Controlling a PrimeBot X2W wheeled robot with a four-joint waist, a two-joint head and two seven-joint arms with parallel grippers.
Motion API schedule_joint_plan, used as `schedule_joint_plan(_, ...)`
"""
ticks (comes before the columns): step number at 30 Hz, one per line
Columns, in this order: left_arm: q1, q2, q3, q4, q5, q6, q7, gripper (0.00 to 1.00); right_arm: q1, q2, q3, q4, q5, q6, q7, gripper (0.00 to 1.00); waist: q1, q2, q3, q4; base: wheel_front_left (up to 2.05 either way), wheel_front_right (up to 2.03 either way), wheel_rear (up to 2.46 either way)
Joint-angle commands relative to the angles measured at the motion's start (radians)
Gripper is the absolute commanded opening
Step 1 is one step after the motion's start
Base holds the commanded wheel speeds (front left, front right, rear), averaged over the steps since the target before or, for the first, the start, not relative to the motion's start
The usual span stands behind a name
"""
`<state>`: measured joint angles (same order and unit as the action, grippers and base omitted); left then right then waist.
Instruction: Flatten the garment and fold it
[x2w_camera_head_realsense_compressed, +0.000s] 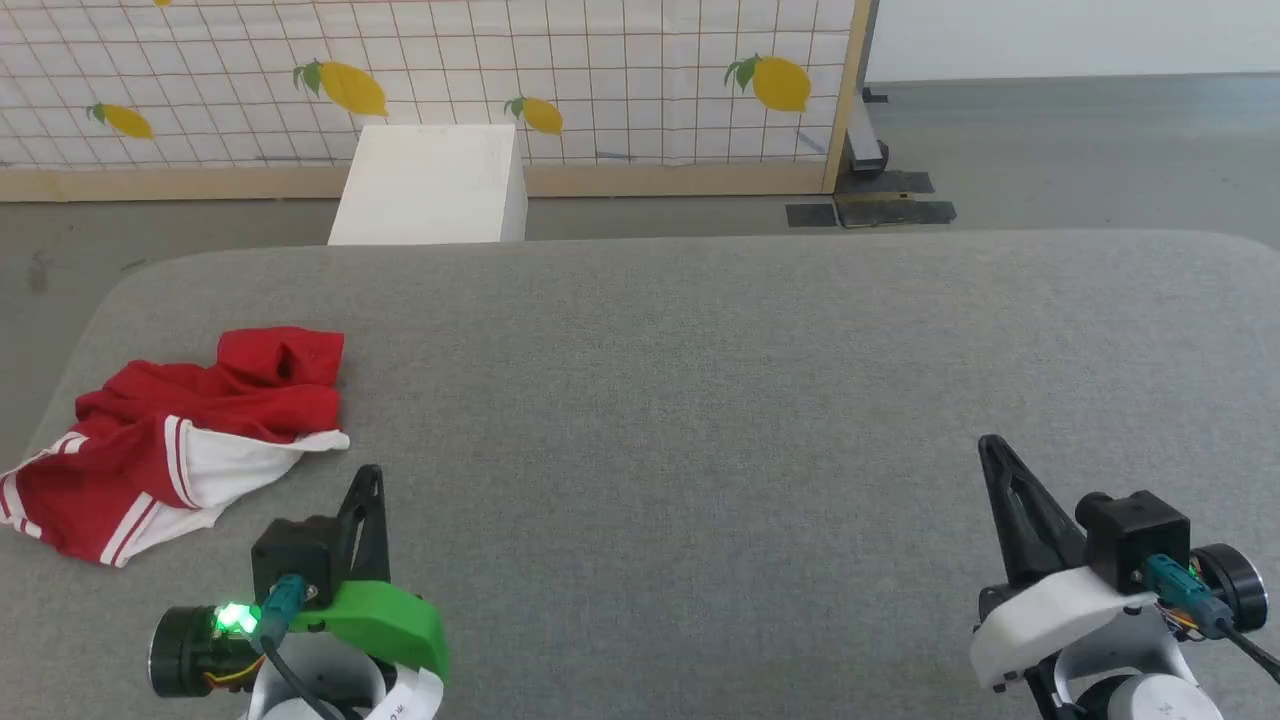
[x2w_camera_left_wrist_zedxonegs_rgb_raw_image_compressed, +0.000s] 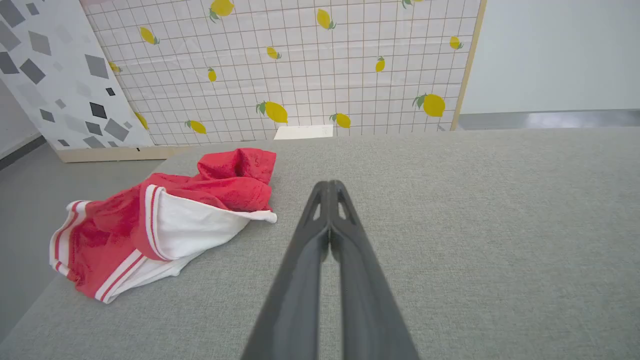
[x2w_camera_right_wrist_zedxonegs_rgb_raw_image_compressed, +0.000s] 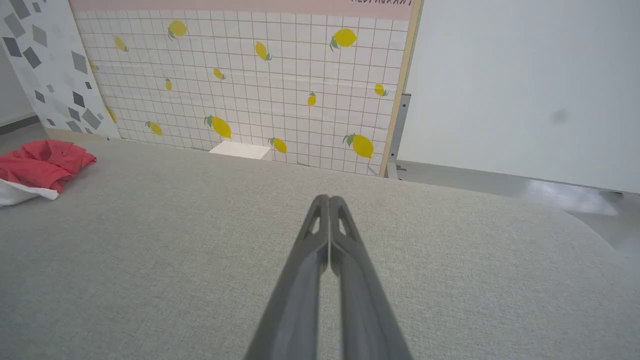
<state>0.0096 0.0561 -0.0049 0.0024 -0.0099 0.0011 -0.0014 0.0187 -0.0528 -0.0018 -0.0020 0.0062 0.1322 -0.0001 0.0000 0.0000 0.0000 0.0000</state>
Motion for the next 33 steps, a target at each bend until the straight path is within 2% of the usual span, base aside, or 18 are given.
schedule_joint_plan(1, -0.01, -0.006, 0.005, -0.002, 0.01, -0.001, 0.001, 0.0, -0.019, 0.003, 0.002, 0.002, -0.006, -0.002, 0.0, 0.0, 0.0, 0.0, 0.0, 0.0, 0.0, 0.0, 0.0)
schedule_joint_plan(33, -0.01, -0.006, 0.005, -0.002, 0.01, -0.001, 0.001, 0.0, -0.019, 0.003, 0.002, 0.002, -0.006, -0.002, 0.0, 0.0, 0.0, 0.0, 0.0, 0.0, 0.0, 0.0, 0.0)
